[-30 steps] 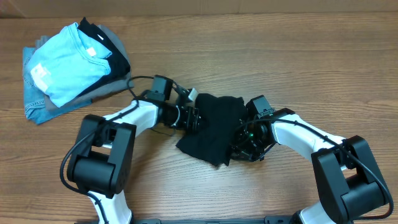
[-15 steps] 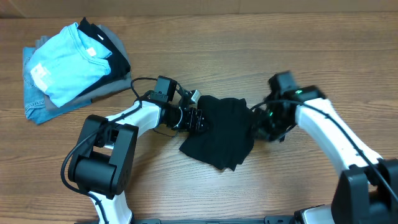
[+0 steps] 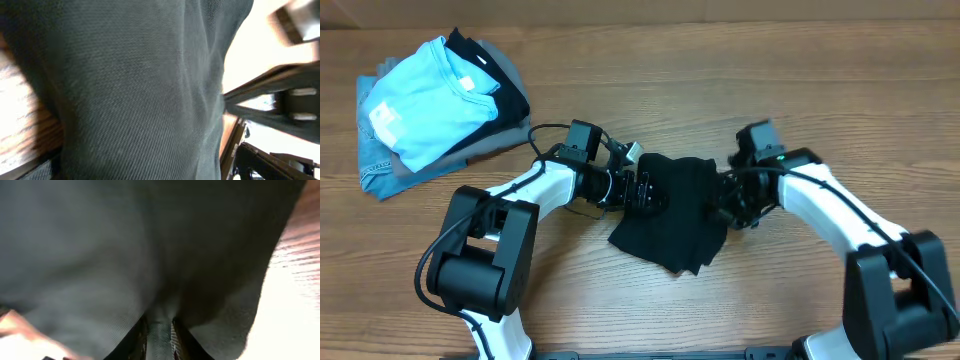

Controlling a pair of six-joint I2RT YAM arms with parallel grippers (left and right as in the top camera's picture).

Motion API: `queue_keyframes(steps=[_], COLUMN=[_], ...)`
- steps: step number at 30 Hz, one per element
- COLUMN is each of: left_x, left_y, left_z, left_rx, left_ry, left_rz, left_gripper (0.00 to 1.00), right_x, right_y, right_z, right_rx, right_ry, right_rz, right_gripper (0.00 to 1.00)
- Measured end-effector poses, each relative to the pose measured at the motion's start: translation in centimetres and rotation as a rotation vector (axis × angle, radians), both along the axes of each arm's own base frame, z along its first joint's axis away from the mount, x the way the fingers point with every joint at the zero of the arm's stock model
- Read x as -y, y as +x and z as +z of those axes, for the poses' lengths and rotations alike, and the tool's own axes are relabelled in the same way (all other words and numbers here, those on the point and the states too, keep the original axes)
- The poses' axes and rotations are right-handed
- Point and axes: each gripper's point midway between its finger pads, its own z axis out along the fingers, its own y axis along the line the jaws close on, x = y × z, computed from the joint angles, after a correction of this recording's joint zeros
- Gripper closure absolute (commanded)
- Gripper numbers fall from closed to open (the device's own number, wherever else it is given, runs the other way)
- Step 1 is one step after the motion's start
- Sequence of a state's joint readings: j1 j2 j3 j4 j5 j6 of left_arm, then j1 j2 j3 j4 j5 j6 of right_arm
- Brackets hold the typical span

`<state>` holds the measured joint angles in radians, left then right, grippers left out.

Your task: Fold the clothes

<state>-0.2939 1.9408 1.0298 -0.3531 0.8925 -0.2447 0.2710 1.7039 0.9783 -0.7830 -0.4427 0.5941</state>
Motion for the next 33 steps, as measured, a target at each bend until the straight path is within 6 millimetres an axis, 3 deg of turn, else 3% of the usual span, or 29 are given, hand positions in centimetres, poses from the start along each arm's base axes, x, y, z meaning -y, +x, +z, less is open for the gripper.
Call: queue_keyframes(steps=[3, 8, 12, 14, 16, 20, 24, 29, 33], left_x=[-0.9, -1.5, 0.4, 1.7, 2.9, 3.3, 3.2, 3.0, 1.3], left_y=[0.2, 1.1, 0.6, 0.1, -0.3, -0.7, -0.7, -0.8, -1.8], left_z=[0.0, -0.1, -0.3, -0.3, -0.5, -1.6, -2.1, -1.9, -0.9], left_rx=[-0.026, -0.018, 0.017, 0.04, 0.057, 0.042, 0.023, 0.002, -0.112], left_ry=[-0.002, 0.006, 0.029, 0.05, 0.066, 0.119, 0.118, 0.104, 0.137], left_rz=[0.024, 0.062, 0.025, -0.003, -0.025, -0.013, -0.001, -0.005, -0.024], left_gripper=[0.06, 0.07, 0.07, 0.13, 0.28, 0.82, 0.96, 0.96, 0.96], right_x=[-0.2, -0.7, -0.8, -0.8, -0.8, -0.8, -0.9, -0.7, -0.4], right_y=[-0.4, -0.2, -0.3, -0.3, -0.3, -0.3, -0.4, -1.5, -3.0], right_z=[-1.7, -1.8, -1.8, -1.8, -1.8, -1.8, -1.8, -1.7, -0.5], right_rx=[-0.031, -0.045, -0.054, -0.056, -0.057, -0.059, -0.056, -0.096, -0.143], right_ry=[0.025, 0.061, 0.071, 0.071, 0.071, 0.071, 0.074, 0.075, 0.095], right_rz=[-0.038, -0.073, -0.082, -0.084, -0.086, -0.088, -0.075, -0.053, -0.011], right_gripper=[0.81, 0.82, 0.82, 0.82, 0.82, 0.85, 0.87, 0.89, 0.87])
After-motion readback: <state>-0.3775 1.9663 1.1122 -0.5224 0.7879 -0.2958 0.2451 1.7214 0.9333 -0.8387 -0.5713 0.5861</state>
